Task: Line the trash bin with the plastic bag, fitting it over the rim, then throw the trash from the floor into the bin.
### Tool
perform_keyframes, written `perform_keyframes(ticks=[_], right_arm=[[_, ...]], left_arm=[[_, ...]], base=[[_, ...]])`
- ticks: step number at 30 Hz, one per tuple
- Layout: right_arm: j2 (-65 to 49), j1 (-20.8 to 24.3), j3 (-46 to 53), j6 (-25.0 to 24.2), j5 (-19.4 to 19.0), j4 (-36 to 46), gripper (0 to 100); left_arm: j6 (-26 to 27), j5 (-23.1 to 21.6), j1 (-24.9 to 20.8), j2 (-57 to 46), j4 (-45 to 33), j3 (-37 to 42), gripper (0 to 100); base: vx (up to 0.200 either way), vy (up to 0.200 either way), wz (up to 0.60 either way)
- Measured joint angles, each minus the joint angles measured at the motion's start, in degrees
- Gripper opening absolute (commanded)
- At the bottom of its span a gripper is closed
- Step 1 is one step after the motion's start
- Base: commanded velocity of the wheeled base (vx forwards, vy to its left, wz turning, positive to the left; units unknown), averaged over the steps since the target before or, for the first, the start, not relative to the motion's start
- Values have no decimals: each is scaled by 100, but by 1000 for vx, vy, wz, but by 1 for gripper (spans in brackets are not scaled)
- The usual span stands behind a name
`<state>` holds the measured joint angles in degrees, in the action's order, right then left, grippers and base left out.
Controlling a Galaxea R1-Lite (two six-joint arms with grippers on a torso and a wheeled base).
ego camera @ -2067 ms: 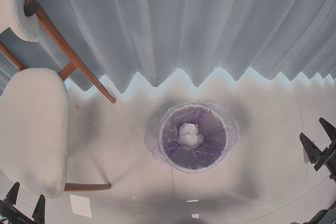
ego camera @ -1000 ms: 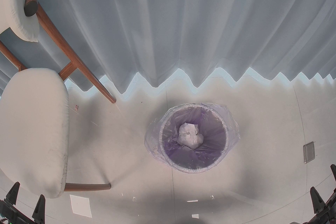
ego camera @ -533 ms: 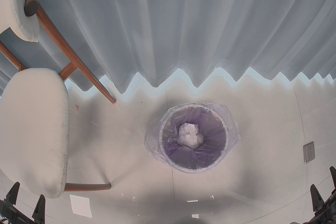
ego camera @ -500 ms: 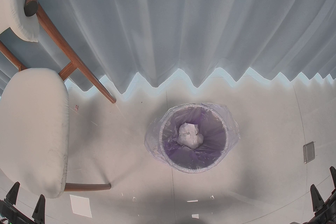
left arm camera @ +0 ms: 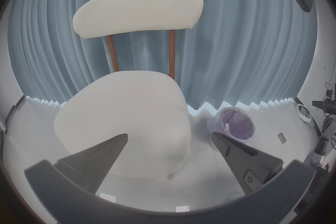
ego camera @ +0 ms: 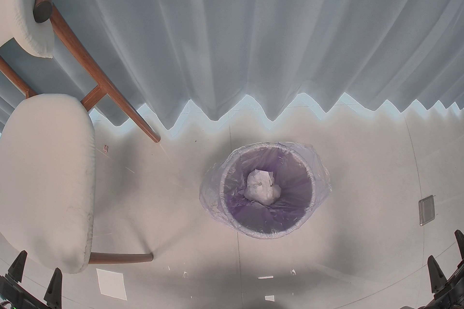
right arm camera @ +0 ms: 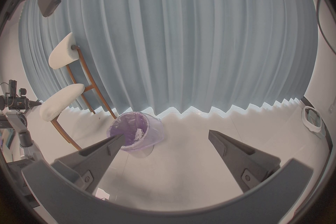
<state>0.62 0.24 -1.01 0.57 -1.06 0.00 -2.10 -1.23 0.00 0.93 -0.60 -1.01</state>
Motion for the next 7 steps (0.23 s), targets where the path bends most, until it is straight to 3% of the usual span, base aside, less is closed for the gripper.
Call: perform_keyframes(ticks=[7], right_arm=[[1,0,0,-15,2,0,100]], left_arm=[[0,1,0,0,-2,0,100]], base=[[0,0,0]])
